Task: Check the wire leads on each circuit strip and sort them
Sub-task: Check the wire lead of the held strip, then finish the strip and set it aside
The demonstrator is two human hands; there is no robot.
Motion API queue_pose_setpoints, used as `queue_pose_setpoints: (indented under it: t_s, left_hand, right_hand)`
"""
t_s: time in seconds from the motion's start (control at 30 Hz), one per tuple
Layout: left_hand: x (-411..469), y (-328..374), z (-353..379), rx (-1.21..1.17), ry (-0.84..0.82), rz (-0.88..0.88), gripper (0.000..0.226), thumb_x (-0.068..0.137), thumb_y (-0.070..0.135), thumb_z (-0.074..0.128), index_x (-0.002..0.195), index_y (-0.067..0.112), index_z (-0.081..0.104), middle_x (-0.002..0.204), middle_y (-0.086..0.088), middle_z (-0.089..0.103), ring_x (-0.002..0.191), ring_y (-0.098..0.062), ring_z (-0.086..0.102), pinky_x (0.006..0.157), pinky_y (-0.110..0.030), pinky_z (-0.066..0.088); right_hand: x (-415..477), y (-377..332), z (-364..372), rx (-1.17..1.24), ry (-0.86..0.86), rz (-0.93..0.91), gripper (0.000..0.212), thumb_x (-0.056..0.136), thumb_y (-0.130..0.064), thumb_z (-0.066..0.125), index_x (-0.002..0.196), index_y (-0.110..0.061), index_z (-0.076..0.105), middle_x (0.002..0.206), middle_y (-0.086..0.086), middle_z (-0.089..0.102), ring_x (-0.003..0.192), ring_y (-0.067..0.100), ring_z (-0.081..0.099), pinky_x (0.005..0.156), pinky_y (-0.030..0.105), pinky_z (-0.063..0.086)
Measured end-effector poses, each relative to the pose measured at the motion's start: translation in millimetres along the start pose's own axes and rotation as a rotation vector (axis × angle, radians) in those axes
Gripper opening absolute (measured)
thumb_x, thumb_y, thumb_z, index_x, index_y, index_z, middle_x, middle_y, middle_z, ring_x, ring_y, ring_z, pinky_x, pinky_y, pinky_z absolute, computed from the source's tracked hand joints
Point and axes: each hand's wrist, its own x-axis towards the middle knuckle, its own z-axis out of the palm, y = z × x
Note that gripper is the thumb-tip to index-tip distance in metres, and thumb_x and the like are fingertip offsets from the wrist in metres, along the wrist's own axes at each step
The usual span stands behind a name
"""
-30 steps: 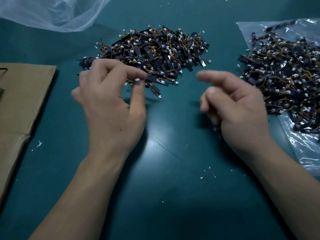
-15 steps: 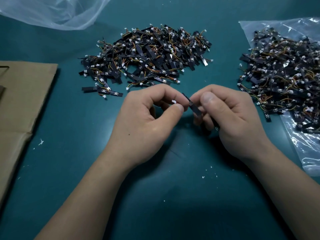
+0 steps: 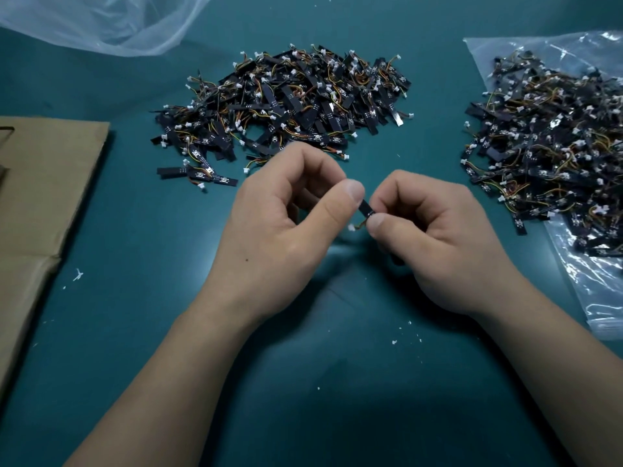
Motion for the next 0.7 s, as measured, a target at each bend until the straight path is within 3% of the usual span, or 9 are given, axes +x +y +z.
queue_pose_setpoints:
  t_s: [0.13,0.23,0.33,0.57,0.7]
  left_hand:
    - [0.2,-2.3,2.3,0.124,-0.043,-0.021,0.008,0.090,0.028,0.072,0.084,0.023,0.070,0.074,0.010,0.069,0.065,-0.019,0.062,0.059,-0.030,0.050]
    - [0.6,-3.5,1.1,0.129,-0.012,-0.007,0.009,0.091,0.025,0.072,0.083,0.024,0.069,0.071,0.012,0.067,0.062,-0.013,0.060,0.057,-0.024,0.047]
    - [1.9,-4.0,-0.2,0.124,0.016,0.004,0.009,0.094,0.022,0.070,0.085,0.025,0.067,0.070,0.017,0.063,0.060,-0.003,0.053,0.059,-0.014,0.042]
    - [1.8,-3.9,1.0,0.155,0.016,0.077,0.015,0.096,0.019,0.070,0.089,0.031,0.065,0.075,0.021,0.060,0.057,-0.005,0.044,0.057,-0.013,0.037]
    - [1.4,-4.7,2.2,0.163,0.021,0.135,0.012,0.095,0.018,0.073,0.091,0.029,0.069,0.076,0.021,0.060,0.058,-0.007,0.044,0.058,-0.014,0.036]
  right_hand:
    - [-0.6,-0.5,-0.2,-0.027,-0.009,-0.012,0.012,0.088,-0.022,0.064,0.077,-0.021,0.061,0.061,0.004,0.055,0.052,0.017,0.046,0.050,0.028,0.038]
    - [-0.2,0.3,1.4,0.019,0.022,-0.002,0.011,0.089,-0.029,0.066,0.080,-0.024,0.063,0.060,-0.008,0.055,0.051,0.008,0.047,0.051,0.021,0.039]
    - [0.4,1.5,2.0,0.068,0.061,0.016,0.012,0.090,-0.037,0.068,0.082,-0.028,0.063,0.063,-0.006,0.059,0.053,0.011,0.050,0.053,0.025,0.042]
    - [1.3,-1.0,2.9,0.108,0.066,0.025,0.021,0.096,-0.041,0.056,0.087,-0.023,0.063,0.064,-0.004,0.063,0.055,0.018,0.058,0.054,0.034,0.047]
    - [1.3,-1.8,1.3,0.119,0.011,0.020,0.035,0.101,-0.038,0.049,0.075,-0.022,0.064,0.061,-0.002,0.065,0.052,0.009,0.057,0.056,0.019,0.043]
